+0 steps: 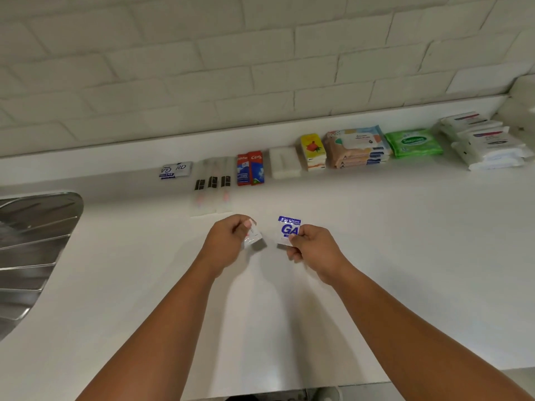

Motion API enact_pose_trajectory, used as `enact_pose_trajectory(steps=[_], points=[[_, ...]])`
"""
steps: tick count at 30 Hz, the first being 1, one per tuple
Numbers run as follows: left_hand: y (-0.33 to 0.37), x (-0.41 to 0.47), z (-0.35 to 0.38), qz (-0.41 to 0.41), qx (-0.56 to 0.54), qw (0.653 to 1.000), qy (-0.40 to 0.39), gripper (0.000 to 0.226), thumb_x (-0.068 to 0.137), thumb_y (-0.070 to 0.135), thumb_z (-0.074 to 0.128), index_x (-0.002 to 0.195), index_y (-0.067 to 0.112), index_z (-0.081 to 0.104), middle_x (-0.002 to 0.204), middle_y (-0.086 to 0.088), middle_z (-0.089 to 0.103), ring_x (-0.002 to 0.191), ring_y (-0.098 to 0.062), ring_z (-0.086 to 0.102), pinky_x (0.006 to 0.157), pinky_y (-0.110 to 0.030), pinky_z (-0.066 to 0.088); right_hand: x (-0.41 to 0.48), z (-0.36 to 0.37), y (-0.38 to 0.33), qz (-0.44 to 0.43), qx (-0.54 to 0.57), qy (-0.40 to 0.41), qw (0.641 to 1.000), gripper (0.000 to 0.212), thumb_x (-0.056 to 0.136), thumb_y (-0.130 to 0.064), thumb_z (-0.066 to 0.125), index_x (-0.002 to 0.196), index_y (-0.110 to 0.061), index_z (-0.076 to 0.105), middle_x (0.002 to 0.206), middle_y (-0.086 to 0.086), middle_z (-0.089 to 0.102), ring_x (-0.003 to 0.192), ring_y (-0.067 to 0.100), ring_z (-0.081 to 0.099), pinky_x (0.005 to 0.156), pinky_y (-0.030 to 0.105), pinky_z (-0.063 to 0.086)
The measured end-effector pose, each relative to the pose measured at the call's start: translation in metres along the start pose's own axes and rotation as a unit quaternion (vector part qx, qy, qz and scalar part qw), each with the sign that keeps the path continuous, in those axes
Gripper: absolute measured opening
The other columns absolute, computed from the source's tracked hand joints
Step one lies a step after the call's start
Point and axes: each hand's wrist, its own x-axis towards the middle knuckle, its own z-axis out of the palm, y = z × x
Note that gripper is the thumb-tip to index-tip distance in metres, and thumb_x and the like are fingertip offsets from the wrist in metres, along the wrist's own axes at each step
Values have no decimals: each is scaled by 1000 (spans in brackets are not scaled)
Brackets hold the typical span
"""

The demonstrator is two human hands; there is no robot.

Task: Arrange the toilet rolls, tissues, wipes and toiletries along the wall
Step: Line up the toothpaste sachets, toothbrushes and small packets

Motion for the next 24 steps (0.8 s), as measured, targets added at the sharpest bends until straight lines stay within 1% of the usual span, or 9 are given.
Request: enact_pose_trajectory(steps=[4, 6, 8, 10, 12, 15, 17, 20, 24], points=[[-17, 11, -27, -55, -6, 998, 32, 29, 105, 37, 40, 88, 27, 61, 72, 6, 54, 72, -20, 50, 75, -42, 49, 9, 43, -15, -7, 21, -16, 1000, 18, 94, -9, 53, 94, 7, 62, 71, 16, 69, 59, 18, 67, 66, 39, 48], [-22, 18, -40, -88, 8, 995, 37, 36, 105, 44, 34, 97, 23, 62, 83, -7, 61, 77, -26, 53, 82, -48, 53, 13, 64, -24, -8, 31, -27, 999, 20, 96, -8, 53, 98, 10, 60, 70, 15, 67, 56, 12, 67, 66, 39, 46], [-27, 26, -59, -122, 9, 992, 34, 48, 104, 53, 28, 102, 19, 62, 88, -15, 63, 75, -30, 56, 74, -42, 53, 21, 90, -34, -4, 36, -37, 999, 20, 97, -9, 53, 100, 10, 60, 71, 15, 68, 56, 11, 67, 67, 40, 47], [-28, 31, -73, -150, -24, 988, 4, 56, 99, 66, 24, 96, 21, 56, 74, -4, 53, 64, -21, 47, 59, -31, 43, 28, 106, -42, -5, 31, -41, 999, 19, 97, -11, 55, 99, 6, 63, 72, 14, 69, 57, 11, 67, 69, 40, 50], [-34, 39, -90, -158, -30, 987, -21, 63, 92, 76, 29, 94, 18, 53, 75, 2, 47, 64, -17, 42, 60, -29, 38, 39, 124, -51, -9, 19, -40, 999, 16, 97, -13, 56, 98, 0, 65, 74, 11, 71, 60, 10, 69, 70, 36, 55], [-49, 56, -111, -146, -29, 988, -36, 58, 92, 70, 41, 103, 14, 52, 84, 2, 46, 69, -16, 42, 68, -35, 38, 57, 145, -63, -18, 15, -27, 999, 13, 98, -13, 56, 96, -5, 67, 74, 7, 71, 60, 9, 69, 66, 28, 57], [-59, 73, -125, -141, -39, 988, -45, 49, 93, 67, 39, 97, 18, 47, 81, 3, 42, 69, -17, 39, 69, -36, 37, 70, 158, -70, -20, 25, -17, 999, 12, 98, -11, 56, 97, -6, 67, 76, 8, 70, 60, 8, 68, 65, 27, 57], [-68, 106, -144, -147, -65, 987, -3, 42, 95, 59, 35, 85, 19, 38, 75, 0, 38, 65, -17, 36, 66, -35, 37, 97, 182, -82, -24, 31, -4, 999, 12, 97, -12, 57, 96, -9, 68, 82, 13, 71, 66, 17, 66, 67, 31, 56], [-82, 142, -165, -114, -82, 989, 41, 38, 102, 54, 34, 91, 19, 44, 73, 2, 39, 60, -15, 35, 60, -31, 36, 130, 210, -102, -47, 35, 14, 998, 15, 95, -3, 54, 90, 3, 67, 72, 13, 66, 58, 18, 61, 57, 29, 51]])
